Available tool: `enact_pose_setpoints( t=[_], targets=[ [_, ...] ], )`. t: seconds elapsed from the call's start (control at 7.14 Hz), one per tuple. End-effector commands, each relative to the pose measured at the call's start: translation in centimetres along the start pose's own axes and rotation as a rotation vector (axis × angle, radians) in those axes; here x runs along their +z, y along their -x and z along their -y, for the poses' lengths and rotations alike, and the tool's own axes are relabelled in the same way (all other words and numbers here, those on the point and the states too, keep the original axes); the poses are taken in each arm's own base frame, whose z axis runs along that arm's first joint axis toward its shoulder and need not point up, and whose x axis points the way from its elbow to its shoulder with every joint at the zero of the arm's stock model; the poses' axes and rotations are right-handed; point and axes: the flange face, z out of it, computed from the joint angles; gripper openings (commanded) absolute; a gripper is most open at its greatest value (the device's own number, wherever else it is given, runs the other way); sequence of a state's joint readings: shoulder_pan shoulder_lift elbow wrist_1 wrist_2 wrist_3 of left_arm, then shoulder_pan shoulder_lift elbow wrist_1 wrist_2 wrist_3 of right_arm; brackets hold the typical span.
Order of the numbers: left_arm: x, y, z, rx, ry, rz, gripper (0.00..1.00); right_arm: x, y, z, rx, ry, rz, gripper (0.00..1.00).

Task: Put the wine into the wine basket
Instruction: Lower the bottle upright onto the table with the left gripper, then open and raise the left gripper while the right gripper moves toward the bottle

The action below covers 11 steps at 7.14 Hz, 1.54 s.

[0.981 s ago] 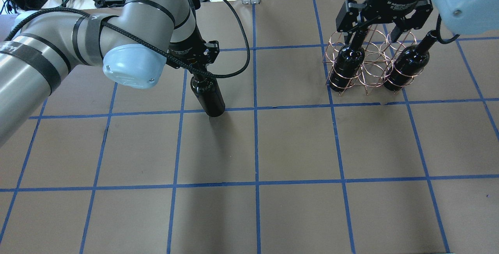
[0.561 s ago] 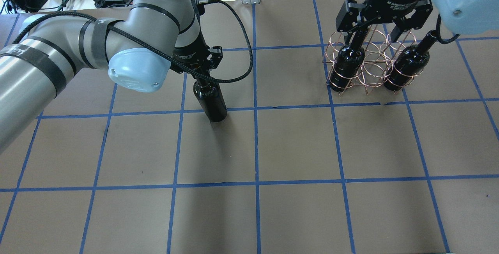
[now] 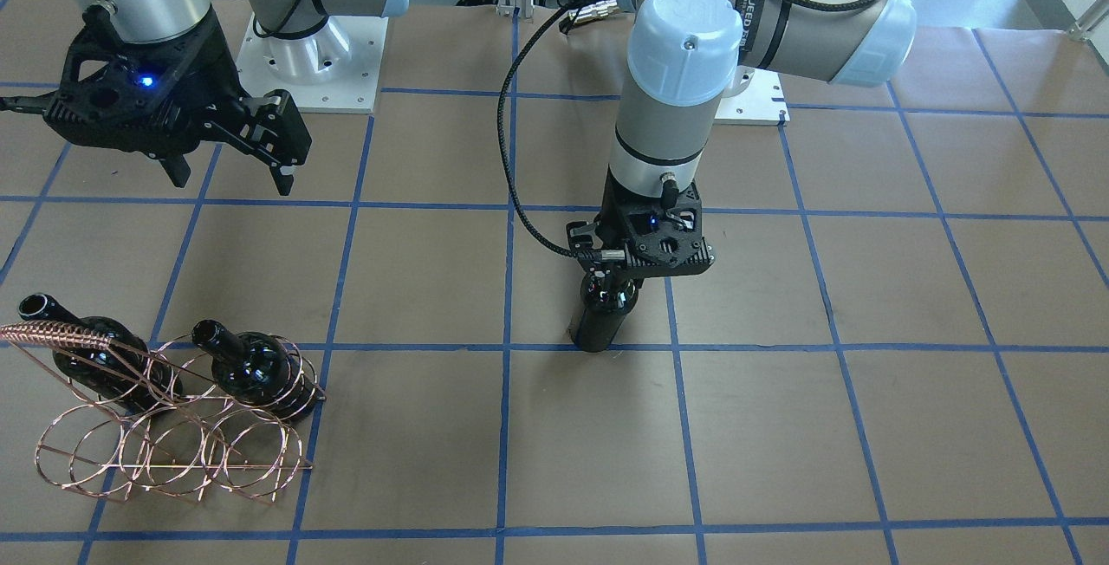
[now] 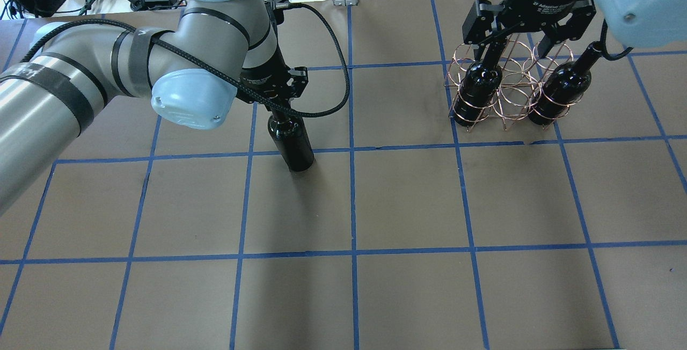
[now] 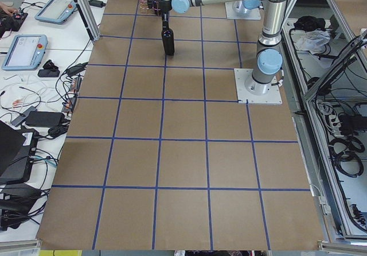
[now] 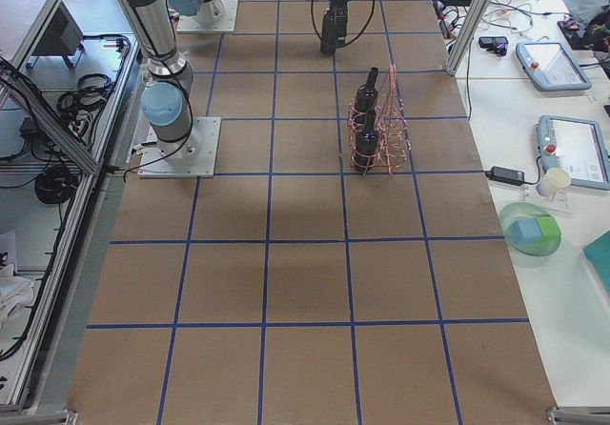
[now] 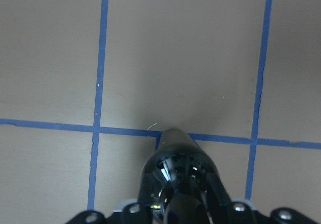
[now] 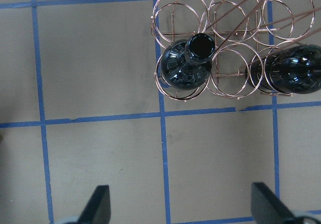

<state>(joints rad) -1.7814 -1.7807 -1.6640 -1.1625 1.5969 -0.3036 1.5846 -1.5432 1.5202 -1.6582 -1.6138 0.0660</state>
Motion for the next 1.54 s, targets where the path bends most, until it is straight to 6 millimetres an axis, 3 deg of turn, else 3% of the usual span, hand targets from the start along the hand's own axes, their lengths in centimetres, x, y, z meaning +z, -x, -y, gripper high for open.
enact_pose_setpoints(
  t=[0.0, 0.28, 0.56, 0.7, 0.84, 0.98, 1.12, 1.26, 1.4],
  targets=[
    [-0.3, 0.1, -0.4, -0.003, 0.03, 0.009, 1.0, 0.0, 0.0, 0.0, 0.0, 0.0, 0.0, 1.0],
    [-2.9, -0.1, -0.4, -0.003, 0.057, -0.019, 1.0, -0.1, -0.1, 0.1, -0.001, -0.005, -0.003, 1.0],
    [-8.0, 0.9, 1.9, -0.022, -0.001, -0.045, 1.0, -0.4, 0.4, 0.1, -0.01, -0.012, 0.006, 1.0],
    [-9.9, 3.3, 3.7, -0.057, -0.032, -0.048, 1.0, -0.6, 1.3, 0.3, -0.017, -0.023, 0.026, 1.0],
    [-11.4, 7.0, 5.2, -0.029, -0.036, -0.038, 1.0, -0.5, 2.4, 0.1, 0.004, -0.019, 0.054, 1.0],
    [-12.5, 11.7, 6.8, -0.008, -0.032, -0.026, 1.0, -0.4, 4.8, -0.2, 0.048, -0.012, 0.072, 1.0],
    [-12.9, 16.5, 7.8, -0.009, -0.024, -0.012, 1.0, -0.6, 8.8, 0.0, 0.078, -0.012, 0.082, 1.0],
    [-12.9, 19.7, 8.4, 0.018, -0.025, -0.005, 1.0, -0.1, 13.3, 0.3, 0.109, -0.003, 0.089, 1.0],
    [-13.0, 20.7, 8.2, 0.008, -0.023, -0.001, 1.0, 0.8, 17.6, -0.3, 0.155, 0.011, 0.09, 1.0]
  ],
)
